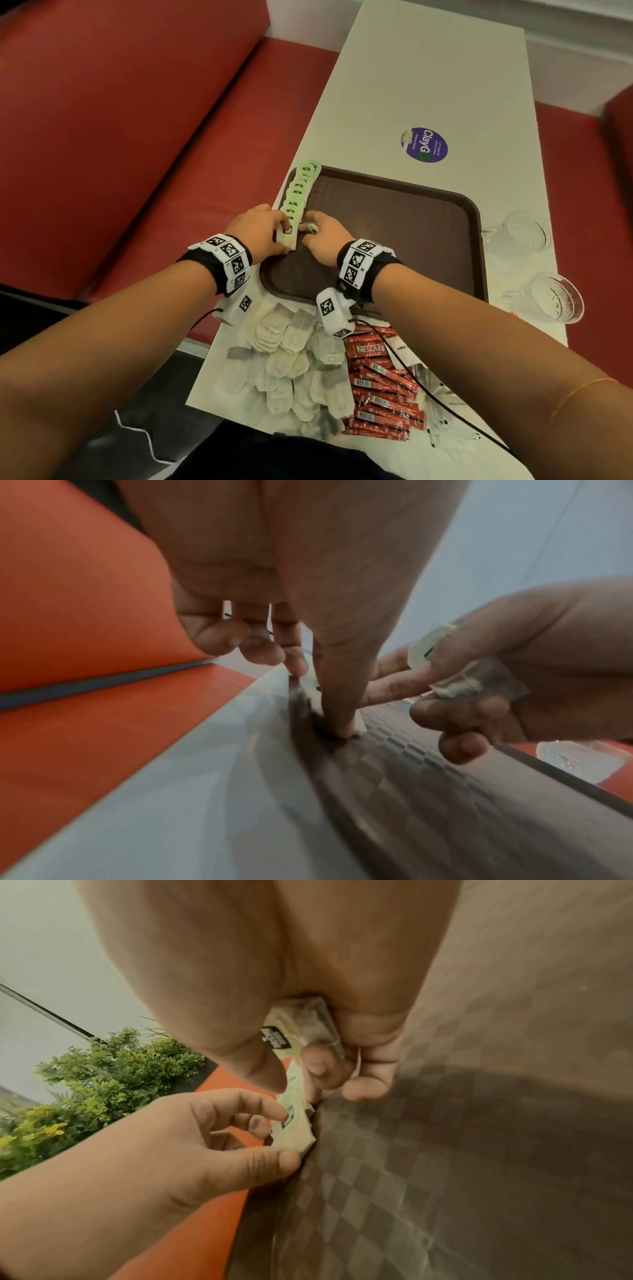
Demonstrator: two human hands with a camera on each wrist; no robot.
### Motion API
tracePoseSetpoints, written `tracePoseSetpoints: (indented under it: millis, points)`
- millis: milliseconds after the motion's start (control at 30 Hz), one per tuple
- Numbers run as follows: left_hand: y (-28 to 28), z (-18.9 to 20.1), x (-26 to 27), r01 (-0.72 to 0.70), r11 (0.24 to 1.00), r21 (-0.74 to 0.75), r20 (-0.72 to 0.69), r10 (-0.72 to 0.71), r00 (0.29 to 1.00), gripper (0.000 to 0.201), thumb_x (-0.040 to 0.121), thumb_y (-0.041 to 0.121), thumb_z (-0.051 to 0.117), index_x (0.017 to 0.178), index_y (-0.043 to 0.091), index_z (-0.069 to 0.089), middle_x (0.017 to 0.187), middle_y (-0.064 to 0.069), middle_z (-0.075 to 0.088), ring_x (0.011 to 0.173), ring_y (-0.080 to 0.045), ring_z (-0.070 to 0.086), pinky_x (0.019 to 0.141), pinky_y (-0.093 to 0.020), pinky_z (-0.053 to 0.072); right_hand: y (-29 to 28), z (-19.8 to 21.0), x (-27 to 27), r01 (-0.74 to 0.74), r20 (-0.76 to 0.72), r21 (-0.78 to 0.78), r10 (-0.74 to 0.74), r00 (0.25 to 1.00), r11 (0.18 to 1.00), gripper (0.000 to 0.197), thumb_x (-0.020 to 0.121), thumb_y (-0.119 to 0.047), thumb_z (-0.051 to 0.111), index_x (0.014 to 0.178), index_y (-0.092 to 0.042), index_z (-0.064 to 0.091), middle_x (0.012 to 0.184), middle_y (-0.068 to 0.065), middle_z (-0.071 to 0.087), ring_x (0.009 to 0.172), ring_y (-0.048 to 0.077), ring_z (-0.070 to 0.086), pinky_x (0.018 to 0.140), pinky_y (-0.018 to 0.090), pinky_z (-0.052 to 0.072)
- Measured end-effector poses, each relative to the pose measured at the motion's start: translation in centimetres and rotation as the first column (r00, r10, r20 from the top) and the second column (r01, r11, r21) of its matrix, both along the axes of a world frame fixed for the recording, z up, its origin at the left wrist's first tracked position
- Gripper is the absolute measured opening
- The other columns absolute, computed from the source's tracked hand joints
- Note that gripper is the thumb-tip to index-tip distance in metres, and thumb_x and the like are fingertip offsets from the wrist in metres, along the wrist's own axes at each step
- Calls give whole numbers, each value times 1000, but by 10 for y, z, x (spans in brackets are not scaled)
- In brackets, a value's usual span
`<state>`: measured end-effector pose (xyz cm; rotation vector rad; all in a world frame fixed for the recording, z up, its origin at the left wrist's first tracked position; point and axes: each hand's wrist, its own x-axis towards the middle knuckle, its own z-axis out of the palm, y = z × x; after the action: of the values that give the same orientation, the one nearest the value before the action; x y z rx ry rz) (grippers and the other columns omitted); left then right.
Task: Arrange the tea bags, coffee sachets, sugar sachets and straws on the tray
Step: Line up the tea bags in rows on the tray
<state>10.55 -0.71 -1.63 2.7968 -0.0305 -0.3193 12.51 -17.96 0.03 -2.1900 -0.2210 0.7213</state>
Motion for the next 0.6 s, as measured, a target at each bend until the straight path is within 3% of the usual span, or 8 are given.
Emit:
tracePoseSetpoints:
  millis: [100, 167, 267, 400, 500, 600]
  points:
    - [1, 2, 3, 31, 999, 16, -25, -30, 999, 39, 73, 41, 82, 106, 32, 64, 100, 4, 54, 93, -20, 57, 76, -32, 46, -2, 1, -1, -28, 7, -15, 28, 1000, 999, 59, 93, -5, 54, 150, -9, 37, 142, 6, 56, 123, 25, 57, 99, 32, 47]
    - [0, 6, 4, 47, 999, 6, -28, -47, 999, 39, 74, 43, 81, 107, 31, 63, 99, 5, 55, 93, -19, 56, 75, -31, 44, -5, 1, -1, -6, -11, 2, 6, 1000, 1000, 60, 93, -8, 57, 149, -12, 35, 138, 4, 58, 107, 23, 62, 84, 28, 48]
    - [-2, 16, 1, 102, 990, -98, 72, -95, 993, 37, 80, 48, 75, 110, 32, 62, 96, 11, 55, 87, -11, 56, 77, -31, 45, -11, 2, -3, 47, -44, 63, -45, 998, 997, 52, 92, -9, 60, 137, -12, 33, 113, 3, 60, 79, 14, 56, 66, 25, 46]
    - [-12, 32, -7, 292, 935, -202, 213, -249, 945, 30, 86, 30, 72, 115, 30, 65, 100, 14, 53, 76, 5, 47, 76, -27, 42, -15, 9, -10, 1, -41, 156, 5, 999, 988, 38, 93, -10, 59, 114, -16, 28, 92, 7, 51, 63, 13, 46, 55, 28, 41]
    - [-17, 38, -14, 315, 913, -257, 269, -246, 931, 17, 84, 17, 72, 98, 25, 67, 91, 18, 52, 71, 3, 50, 70, -30, 45, -14, 15, -16, 38, -49, 206, -29, 998, 978, 26, 92, -10, 54, 103, -16, 32, 82, 10, 52, 64, 21, 51, 57, 37, 45]
    - [-17, 47, -19, 276, 918, -285, 289, -192, 938, 10, 84, 23, 73, 88, 28, 66, 79, 17, 55, 64, -7, 53, 65, -31, 49, -15, 19, -21, 33, -14, 187, -31, 999, 982, 8, 95, -15, 49, 101, -11, 46, 87, 12, 64, 80, 32, 66, 75, 48, 56]
